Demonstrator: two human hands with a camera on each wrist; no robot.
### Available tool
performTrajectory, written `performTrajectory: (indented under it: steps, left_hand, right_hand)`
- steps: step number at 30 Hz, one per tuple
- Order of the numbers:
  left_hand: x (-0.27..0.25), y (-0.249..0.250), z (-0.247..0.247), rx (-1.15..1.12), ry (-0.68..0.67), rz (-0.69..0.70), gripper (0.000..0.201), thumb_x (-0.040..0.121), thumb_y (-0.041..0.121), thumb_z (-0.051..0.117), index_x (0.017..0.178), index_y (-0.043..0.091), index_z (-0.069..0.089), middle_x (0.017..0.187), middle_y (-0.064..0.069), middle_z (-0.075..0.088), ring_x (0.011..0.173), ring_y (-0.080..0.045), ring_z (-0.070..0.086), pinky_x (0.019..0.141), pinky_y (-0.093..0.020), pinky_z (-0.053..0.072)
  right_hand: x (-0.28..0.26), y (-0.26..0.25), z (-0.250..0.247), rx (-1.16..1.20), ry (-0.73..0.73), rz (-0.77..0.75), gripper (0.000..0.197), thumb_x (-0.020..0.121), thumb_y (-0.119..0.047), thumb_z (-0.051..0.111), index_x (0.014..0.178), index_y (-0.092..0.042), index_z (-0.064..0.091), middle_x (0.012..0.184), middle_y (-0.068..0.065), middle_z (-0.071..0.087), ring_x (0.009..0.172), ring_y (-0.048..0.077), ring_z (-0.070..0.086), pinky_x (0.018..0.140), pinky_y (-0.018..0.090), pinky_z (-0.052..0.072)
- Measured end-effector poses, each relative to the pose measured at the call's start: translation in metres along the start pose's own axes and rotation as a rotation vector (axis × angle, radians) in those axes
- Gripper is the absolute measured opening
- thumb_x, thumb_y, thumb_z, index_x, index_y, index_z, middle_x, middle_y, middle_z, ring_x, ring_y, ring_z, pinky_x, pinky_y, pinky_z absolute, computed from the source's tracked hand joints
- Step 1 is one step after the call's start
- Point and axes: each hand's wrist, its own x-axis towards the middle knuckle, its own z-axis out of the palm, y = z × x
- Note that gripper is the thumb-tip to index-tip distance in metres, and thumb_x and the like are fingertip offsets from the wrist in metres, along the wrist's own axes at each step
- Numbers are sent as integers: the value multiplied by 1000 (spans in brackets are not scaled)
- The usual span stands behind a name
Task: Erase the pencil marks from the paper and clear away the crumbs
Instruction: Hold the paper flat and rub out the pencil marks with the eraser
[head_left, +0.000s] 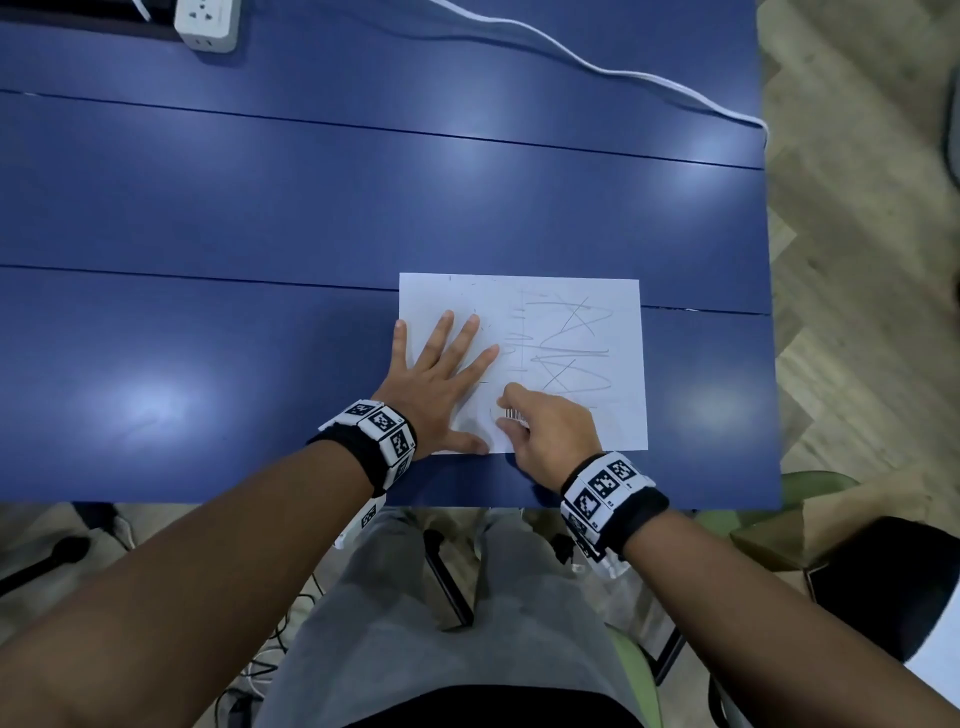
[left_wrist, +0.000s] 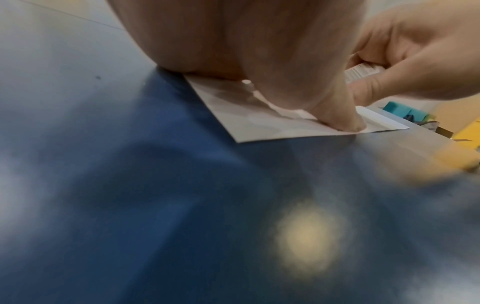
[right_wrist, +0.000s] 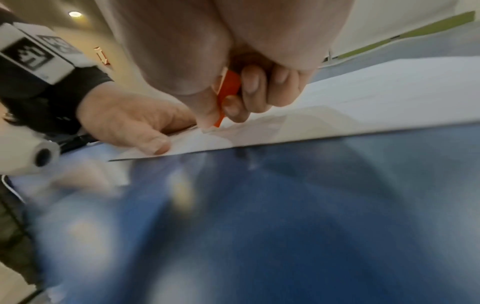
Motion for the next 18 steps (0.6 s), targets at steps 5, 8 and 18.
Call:
performTrajectory:
  steps: [5,8,18]
  left_hand:
    - [1,0,0,13,-8,3,119,73,95,36,156,31,-22,163,-7,-34,149,-34,-30,111,-76,-11]
    - [1,1,1,17,-19,-3,118,74,94,35,156,31,-22,162,-6,-35,149,-34,-31,111,-76,-10]
    - [1,0,1,12,-15,-2,119,73,95,36,155,32,-24,162,-6,-36,149,-33,-32,109,-75,-15]
  right_hand:
    - [22,6,-14,-21,84,24,17,93,-32,57,108,-23,56,97,-5,70,88,25,63,73,37,51]
    - [11,3,-7,8,79,26,17,93,-30,58,107,-22,56,95,-3,70,87,27,63,72,37,50]
    - [16,6,-10,-1,93,23,17,92,-30,58,107,-22,56,97,-2,70,88,28,63,72,39,51]
